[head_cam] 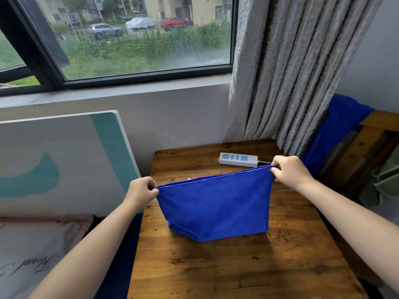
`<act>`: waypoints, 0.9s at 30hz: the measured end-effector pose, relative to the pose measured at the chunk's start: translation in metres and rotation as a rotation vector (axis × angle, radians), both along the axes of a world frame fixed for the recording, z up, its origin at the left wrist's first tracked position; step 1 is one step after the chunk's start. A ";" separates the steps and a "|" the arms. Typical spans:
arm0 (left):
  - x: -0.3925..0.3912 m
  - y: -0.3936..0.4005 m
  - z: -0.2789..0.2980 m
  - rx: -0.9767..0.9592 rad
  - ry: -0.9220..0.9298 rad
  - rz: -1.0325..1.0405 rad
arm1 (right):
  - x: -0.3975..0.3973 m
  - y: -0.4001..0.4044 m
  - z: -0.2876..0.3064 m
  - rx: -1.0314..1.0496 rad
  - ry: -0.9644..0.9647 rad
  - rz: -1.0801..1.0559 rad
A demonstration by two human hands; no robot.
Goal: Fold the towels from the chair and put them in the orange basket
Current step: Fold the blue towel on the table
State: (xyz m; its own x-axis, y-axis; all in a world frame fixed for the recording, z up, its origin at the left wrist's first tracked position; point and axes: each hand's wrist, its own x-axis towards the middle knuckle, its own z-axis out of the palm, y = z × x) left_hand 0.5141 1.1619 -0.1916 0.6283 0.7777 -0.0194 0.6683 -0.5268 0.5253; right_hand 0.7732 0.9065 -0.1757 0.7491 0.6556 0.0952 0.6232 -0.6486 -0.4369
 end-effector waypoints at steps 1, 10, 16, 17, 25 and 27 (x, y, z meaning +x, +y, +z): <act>-0.001 0.001 0.001 -0.030 -0.008 -0.016 | 0.001 0.000 0.001 0.004 -0.001 -0.009; -0.013 0.000 -0.007 -0.087 -0.001 -0.228 | 0.004 -0.003 -0.001 -0.010 -0.011 -0.033; -0.019 -0.003 -0.020 0.090 0.235 -0.494 | -0.003 0.003 -0.002 -0.060 -0.021 0.011; -0.020 -0.004 -0.022 0.109 0.292 -0.521 | -0.005 0.005 -0.002 -0.068 -0.026 0.023; -0.023 -0.021 -0.040 0.006 0.191 -0.478 | -0.010 0.002 -0.006 -0.103 -0.033 0.048; -0.023 -0.029 -0.045 -0.052 0.139 -0.444 | -0.011 0.000 -0.008 -0.122 -0.033 0.050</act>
